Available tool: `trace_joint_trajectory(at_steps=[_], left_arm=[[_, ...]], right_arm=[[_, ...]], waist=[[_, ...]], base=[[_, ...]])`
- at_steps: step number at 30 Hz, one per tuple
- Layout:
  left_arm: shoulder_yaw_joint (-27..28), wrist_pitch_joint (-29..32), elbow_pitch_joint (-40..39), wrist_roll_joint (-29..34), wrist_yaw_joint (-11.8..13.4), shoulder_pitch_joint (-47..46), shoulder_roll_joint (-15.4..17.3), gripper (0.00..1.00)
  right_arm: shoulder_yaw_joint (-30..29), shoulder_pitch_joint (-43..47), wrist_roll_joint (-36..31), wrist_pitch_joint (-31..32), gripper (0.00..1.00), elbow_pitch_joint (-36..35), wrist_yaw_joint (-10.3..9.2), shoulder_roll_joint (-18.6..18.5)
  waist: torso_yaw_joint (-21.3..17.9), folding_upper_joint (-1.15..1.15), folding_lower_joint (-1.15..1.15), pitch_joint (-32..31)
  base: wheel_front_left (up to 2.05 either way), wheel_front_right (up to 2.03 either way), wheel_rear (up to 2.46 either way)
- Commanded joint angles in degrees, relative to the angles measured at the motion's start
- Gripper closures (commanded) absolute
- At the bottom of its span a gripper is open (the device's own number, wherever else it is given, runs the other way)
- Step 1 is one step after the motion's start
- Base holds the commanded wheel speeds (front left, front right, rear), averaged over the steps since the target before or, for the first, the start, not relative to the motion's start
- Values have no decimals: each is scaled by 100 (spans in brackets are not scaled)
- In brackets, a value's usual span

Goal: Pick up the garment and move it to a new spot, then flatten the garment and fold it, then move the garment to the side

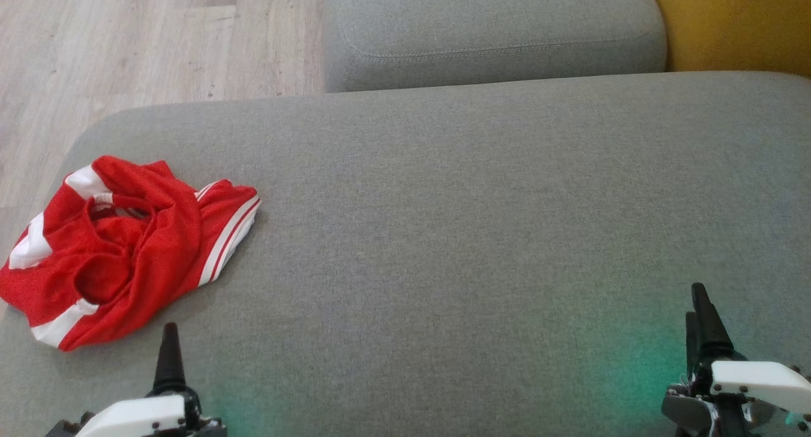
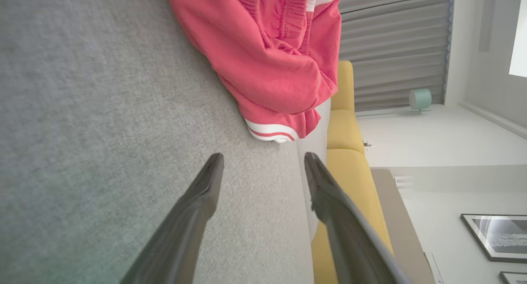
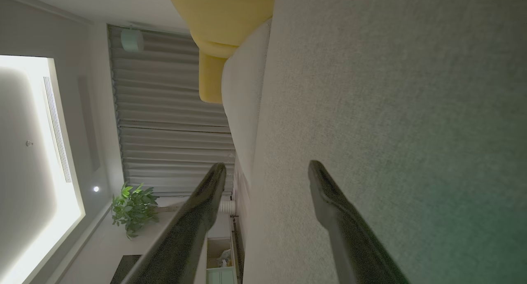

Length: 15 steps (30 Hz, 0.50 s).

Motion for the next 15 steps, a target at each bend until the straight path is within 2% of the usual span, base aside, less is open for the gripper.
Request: trace_joint_trajectory(at_steps=[1, 15], left_arm=[[-25, -80, -249, 221, 42, -246, 17, 0], [-291, -315, -506, 1230, 228, -198, 21, 0]], right_arm=[[68, -206, -259, -77, 0, -251, 8, -15], [306, -147, -1426, -314, 0, -404, 13, -21]], waist=[[-1, 0, 0, -9], [15, 0, 0, -107]], base=[[0, 0, 0], [0, 0, 0]])
